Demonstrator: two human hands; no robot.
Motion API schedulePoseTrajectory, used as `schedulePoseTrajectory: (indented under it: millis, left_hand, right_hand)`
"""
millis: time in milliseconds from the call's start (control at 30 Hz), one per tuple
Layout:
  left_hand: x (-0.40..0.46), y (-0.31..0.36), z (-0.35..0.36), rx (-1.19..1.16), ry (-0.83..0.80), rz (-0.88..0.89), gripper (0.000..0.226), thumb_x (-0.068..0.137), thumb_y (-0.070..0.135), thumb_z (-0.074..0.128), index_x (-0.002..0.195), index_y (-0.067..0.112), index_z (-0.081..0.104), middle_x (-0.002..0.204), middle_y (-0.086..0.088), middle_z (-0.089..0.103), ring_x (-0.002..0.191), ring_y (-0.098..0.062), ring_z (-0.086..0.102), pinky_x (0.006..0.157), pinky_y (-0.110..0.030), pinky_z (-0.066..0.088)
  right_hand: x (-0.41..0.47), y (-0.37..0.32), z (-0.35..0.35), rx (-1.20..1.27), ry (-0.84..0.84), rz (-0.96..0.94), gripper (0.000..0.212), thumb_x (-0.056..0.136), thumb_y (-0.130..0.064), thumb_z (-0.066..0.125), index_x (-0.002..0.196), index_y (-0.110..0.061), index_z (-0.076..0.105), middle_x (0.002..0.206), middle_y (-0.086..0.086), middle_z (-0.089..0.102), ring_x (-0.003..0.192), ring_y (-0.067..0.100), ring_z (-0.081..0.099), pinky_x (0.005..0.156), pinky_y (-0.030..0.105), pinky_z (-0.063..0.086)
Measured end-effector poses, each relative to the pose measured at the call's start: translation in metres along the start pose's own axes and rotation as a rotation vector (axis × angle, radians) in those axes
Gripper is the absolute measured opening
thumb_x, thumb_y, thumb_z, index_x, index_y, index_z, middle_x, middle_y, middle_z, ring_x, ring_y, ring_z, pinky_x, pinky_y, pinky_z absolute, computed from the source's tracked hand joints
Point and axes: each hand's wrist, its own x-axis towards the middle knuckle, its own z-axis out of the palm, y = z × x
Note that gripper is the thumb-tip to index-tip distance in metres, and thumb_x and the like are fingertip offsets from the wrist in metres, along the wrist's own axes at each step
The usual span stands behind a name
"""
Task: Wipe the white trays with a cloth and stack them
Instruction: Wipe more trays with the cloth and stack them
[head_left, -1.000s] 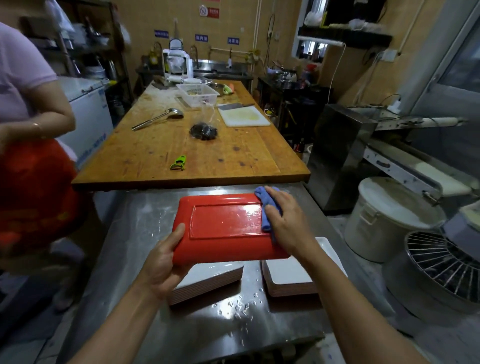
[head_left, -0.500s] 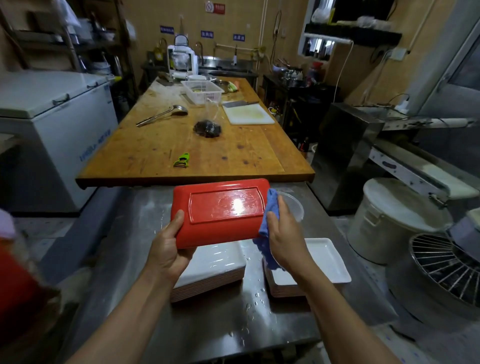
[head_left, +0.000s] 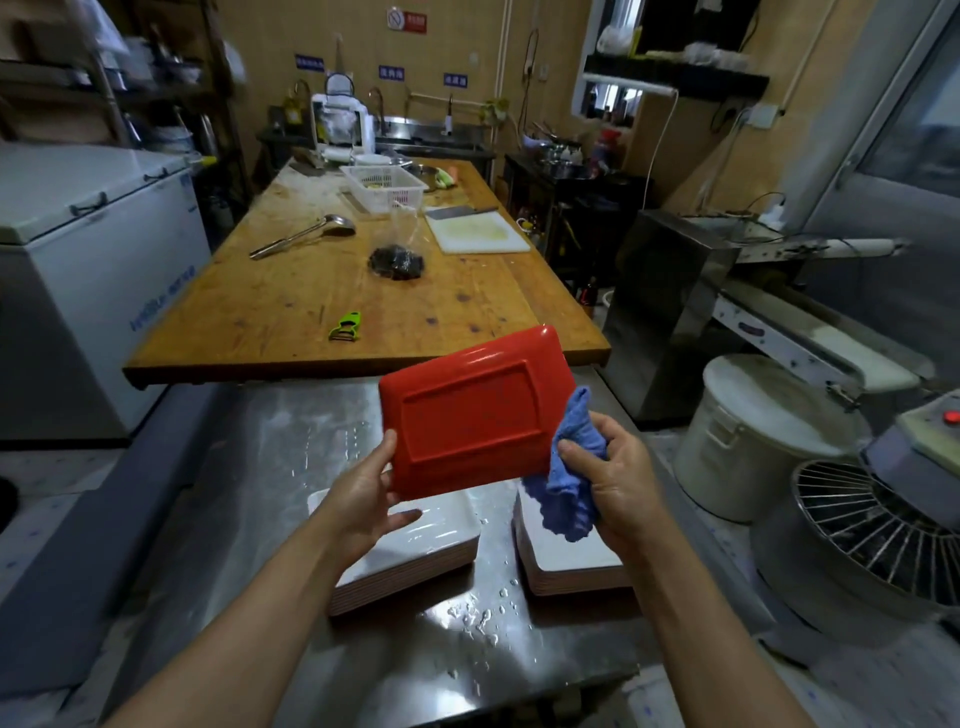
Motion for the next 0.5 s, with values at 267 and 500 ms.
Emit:
schedulePoseTrajectory:
  millis: [267, 500]
  left_hand:
    - [-0.003, 0.022, 0.074, 0.065, -0.147, 0.002, 0.086, 0.054, 0.07, 0.063, 0.126, 0.028, 0.04, 0.119, -0.014, 0.06, 0.096, -0.026, 0.069, 0.084, -0.049, 0.049]
    - [0.007, 0.008, 0.11, 0.137, 0.077, 0.015, 0.02, 0.097, 0.007, 0.045, 0.115, 0.003, 0.052, 0.097, -0.02, 0.061, 0.083, -0.028, 0.062, 0.074, -0.039, 0.054]
  right_hand:
    - [-0.014, -0.001, 0.0, -0.998, 0.132, -0.605, 0.019, 0.074, 0.001, 0.072, 0.085, -0.009, 0.061, 0.079, 0.001, 0.059, 0.064, 0.008, 0.051, 0.057, 0.012, 0.038]
    - [-0.033, 0.029, -0.024, -1.111, 0.061, -0.741, 0.015, 0.073, 0.002, 0.074, 0.085, -0.007, 0.069, 0.074, 0.006, 0.065, 0.067, 0.02, 0.061, 0.06, 0.023, 0.047]
